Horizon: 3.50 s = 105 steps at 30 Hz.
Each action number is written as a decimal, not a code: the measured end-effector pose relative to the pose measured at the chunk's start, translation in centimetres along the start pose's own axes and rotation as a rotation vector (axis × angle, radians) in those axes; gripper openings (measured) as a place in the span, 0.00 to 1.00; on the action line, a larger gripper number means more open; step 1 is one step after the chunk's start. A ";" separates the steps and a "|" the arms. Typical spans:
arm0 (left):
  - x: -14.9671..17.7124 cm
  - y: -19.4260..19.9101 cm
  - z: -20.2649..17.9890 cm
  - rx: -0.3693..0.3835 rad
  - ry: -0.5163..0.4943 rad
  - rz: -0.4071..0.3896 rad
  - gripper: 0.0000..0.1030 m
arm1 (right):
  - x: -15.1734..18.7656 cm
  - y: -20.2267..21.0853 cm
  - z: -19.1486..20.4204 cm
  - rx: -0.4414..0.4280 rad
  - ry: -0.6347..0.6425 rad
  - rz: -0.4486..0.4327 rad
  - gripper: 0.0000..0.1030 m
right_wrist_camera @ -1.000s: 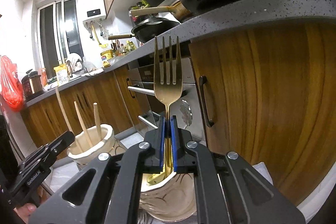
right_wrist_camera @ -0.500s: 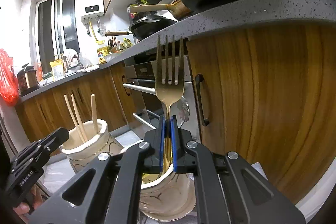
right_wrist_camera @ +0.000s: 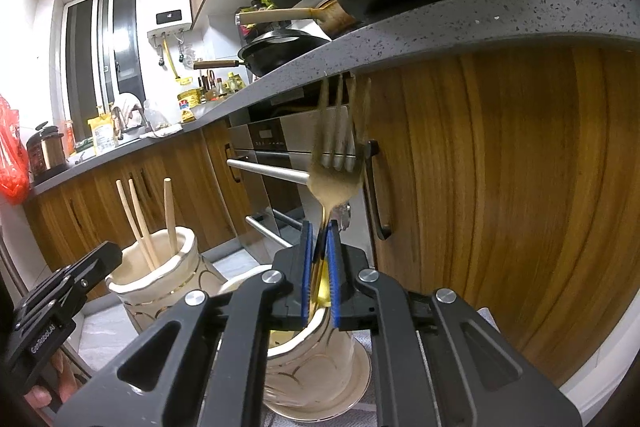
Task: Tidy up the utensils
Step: 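Move both open tools back down to the utensils on the cloth, then grasp a silver fork with the right tool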
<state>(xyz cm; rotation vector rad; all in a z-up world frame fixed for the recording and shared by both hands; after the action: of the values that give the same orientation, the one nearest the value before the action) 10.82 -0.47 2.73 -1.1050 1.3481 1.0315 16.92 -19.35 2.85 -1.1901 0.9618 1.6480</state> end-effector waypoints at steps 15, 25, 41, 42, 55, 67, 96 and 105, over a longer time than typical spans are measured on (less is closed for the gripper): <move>-0.2 0.2 0.0 -0.018 -0.006 -0.016 0.42 | 0.1 0.5 0.2 -0.003 0.004 0.006 0.49; -0.1 2.5 -0.1 -0.073 0.005 -0.018 0.77 | 0.2 4.2 -0.7 0.008 0.018 0.012 0.87; 2.0 8.7 -0.4 -0.099 0.033 0.103 0.93 | 3.0 10.8 -1.5 -0.017 -0.020 0.125 0.95; 2.3 9.1 -0.4 -0.099 0.039 0.113 0.93 | 3.4 11.0 -1.2 -0.017 -0.007 0.138 0.95; 4.1 10.8 1.3 -0.112 0.075 0.197 0.94 | 7.7 9.9 1.9 -0.059 0.094 0.321 0.88; 4.2 10.1 2.5 -0.100 0.106 0.217 0.94 | 11.8 6.0 5.3 -0.109 0.165 0.545 0.17; 5.3 8.9 1.0 -0.076 0.135 0.339 0.93 | 9.6 7.2 2.4 -0.193 -0.008 0.551 0.05; 7.7 7.4 -3.2 -0.031 0.066 0.513 0.92 | 7.4 9.3 1.7 -0.231 -0.018 0.480 0.05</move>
<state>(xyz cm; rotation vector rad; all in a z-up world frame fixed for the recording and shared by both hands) 2.90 -2.60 -4.77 -0.8345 1.7232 1.3949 6.42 -19.34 -2.94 -1.1470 1.1300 2.1932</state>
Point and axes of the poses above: each gripper's, at about its wrist camera, not at the fingertips, and y roughly against the way its jaws point, z to its left, x to its underside, the point moved 2 cm from there along -y, roughly the way its jaws point, and after that the axes turned 10 degrees about -z, right-handed, at the moved point
